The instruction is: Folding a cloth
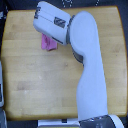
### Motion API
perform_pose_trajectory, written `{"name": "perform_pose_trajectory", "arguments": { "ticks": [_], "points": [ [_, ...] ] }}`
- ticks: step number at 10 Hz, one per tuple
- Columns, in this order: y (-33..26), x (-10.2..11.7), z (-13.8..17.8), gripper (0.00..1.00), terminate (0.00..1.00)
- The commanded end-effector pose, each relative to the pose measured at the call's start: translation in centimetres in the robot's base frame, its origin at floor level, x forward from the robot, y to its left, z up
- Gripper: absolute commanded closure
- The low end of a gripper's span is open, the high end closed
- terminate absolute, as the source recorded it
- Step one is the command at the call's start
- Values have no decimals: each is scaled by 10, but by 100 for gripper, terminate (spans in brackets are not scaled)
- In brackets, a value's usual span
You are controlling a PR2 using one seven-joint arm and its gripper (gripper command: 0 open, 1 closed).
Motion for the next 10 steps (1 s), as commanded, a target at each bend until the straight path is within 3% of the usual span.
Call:
{"name": "perform_pose_trajectory", "arguments": {
  "ticks": [1,2,3,10],
  "points": [
    [5,-7,-8,100,0],
    [13,-6,-17,100,0],
    [14,-5,-18,0,0],
    [11,6,-20,0,0]
  ]
}}
